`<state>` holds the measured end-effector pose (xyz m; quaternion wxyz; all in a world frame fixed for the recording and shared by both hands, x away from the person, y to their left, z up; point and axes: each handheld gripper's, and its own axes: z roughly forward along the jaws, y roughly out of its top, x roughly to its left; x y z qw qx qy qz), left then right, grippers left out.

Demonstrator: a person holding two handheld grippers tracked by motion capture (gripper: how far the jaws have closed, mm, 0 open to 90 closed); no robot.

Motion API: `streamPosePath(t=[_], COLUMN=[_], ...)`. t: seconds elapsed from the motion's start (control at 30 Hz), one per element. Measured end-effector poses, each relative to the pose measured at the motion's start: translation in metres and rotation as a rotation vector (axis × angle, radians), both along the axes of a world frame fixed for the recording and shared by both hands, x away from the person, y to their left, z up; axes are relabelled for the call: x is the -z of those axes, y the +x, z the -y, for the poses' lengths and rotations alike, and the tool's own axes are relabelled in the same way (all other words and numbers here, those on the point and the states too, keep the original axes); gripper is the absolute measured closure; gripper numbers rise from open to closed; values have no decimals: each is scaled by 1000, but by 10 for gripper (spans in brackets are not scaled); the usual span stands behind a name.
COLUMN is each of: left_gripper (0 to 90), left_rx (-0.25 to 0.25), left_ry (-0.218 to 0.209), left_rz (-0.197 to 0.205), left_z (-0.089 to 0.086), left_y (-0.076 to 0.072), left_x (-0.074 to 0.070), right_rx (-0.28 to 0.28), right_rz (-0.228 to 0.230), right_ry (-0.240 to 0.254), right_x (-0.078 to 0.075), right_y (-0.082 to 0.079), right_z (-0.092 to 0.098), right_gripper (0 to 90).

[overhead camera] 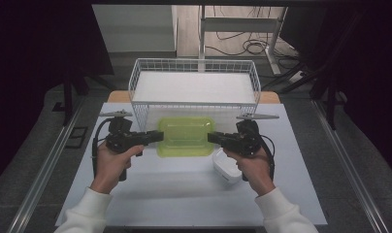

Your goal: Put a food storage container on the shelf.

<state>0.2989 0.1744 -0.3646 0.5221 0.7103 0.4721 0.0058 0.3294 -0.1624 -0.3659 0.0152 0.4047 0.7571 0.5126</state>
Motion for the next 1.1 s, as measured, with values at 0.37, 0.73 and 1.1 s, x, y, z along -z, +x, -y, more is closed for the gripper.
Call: streamPosePath(t=[0.37,0.73,1.1], left_gripper=[789,791,793], left_rx=[3,-1,-1], left_ry=[9,6,18], left_rz=[36,61,74], left_z=[6,9,12], left_y=[13,24,42], left_x=[-24,-41,-54], right_rx=[13,13,21], right_rz=[48,74,94], right_ry=[6,14,21], right_x=[-28,-44,-55], right_y=[9,19,32], right_z=[7,10,12], right_gripper=[784,784,783])
